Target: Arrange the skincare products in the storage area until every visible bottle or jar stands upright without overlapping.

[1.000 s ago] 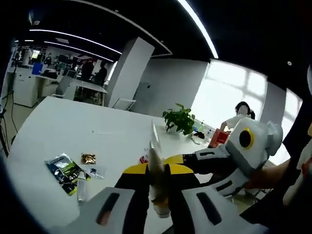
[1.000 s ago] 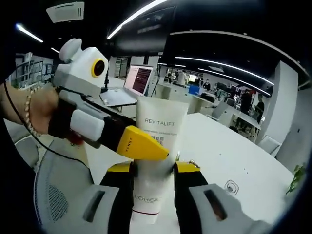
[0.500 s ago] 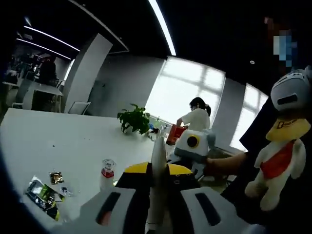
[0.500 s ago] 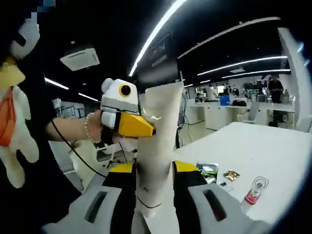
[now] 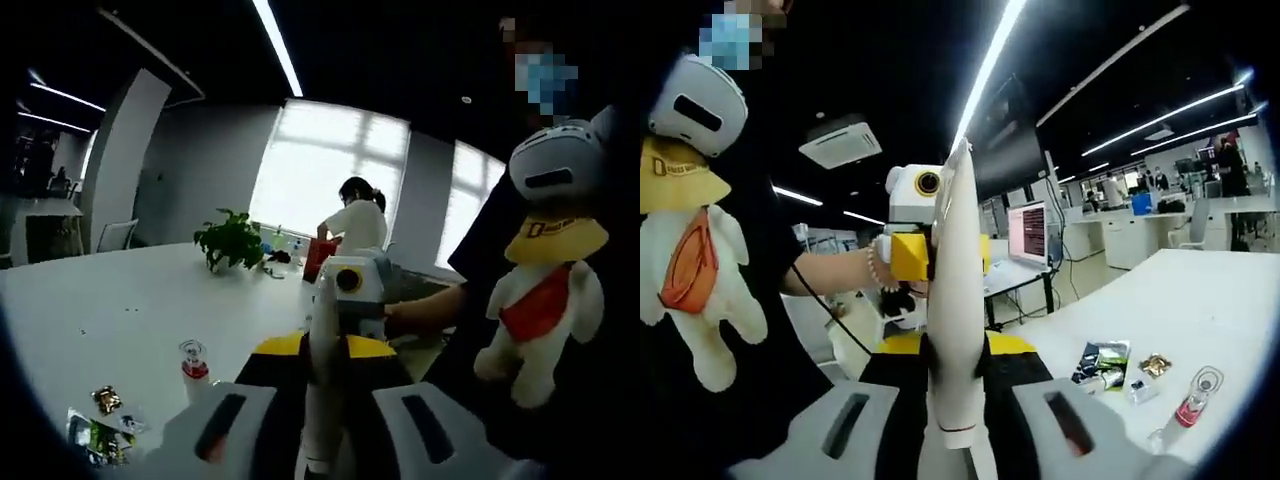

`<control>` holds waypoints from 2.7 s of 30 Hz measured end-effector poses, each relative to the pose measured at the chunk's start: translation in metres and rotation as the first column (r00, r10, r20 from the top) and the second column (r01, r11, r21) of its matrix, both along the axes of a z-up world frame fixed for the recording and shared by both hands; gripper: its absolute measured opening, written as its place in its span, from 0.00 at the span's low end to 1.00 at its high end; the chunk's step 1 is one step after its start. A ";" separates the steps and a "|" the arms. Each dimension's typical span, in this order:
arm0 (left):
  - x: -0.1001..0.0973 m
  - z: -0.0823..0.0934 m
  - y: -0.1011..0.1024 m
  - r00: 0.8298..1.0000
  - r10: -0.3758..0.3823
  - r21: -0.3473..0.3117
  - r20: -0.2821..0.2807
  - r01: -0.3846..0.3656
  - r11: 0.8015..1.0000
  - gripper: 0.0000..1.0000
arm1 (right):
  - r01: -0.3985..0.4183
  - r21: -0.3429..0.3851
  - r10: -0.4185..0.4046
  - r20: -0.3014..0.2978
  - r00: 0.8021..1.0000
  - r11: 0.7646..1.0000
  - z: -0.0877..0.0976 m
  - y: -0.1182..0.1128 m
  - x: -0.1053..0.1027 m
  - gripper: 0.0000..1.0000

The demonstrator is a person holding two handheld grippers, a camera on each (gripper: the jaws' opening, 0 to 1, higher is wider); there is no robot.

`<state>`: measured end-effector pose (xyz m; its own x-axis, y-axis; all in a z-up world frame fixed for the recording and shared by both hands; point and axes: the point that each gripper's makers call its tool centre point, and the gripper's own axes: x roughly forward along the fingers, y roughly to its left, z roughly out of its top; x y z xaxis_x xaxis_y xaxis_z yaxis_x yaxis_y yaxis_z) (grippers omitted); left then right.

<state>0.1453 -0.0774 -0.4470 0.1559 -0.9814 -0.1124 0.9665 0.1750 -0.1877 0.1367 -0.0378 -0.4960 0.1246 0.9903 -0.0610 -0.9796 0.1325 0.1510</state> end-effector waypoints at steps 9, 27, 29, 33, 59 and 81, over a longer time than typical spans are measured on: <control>0.009 -0.030 -0.002 0.997 0.037 0.184 0.072 -0.050 0.982 0.15 | 0.064 -0.102 -0.058 0.059 0.997 0.993 -0.027 -0.002 0.014 0.17; 0.020 -0.111 0.008 0.975 -0.101 0.539 0.198 -0.023 0.842 0.15 | 0.093 -0.288 -0.057 0.130 0.990 0.953 -0.100 -0.002 0.033 0.17; 0.022 -0.120 0.009 0.978 -0.107 0.552 0.177 -0.009 0.834 0.15 | 0.092 -0.290 -0.062 0.114 0.992 0.953 -0.109 0.000 0.034 0.17; 0.026 -0.135 0.010 0.980 -0.125 0.576 0.155 0.013 0.817 0.15 | 0.102 -0.297 -0.080 0.087 0.993 0.949 -0.125 0.001 0.036 0.17; 0.043 -0.197 0.013 0.983 -0.165 0.669 0.086 0.066 0.740 0.14 | 0.107 -0.388 -0.097 0.046 0.994 0.915 -0.187 -0.005 0.053 0.20; 0.052 -0.201 0.002 0.982 -0.164 0.663 0.097 0.060 0.746 0.13 | 0.201 -0.387 -0.208 0.024 0.978 0.900 -0.187 -0.019 0.058 0.26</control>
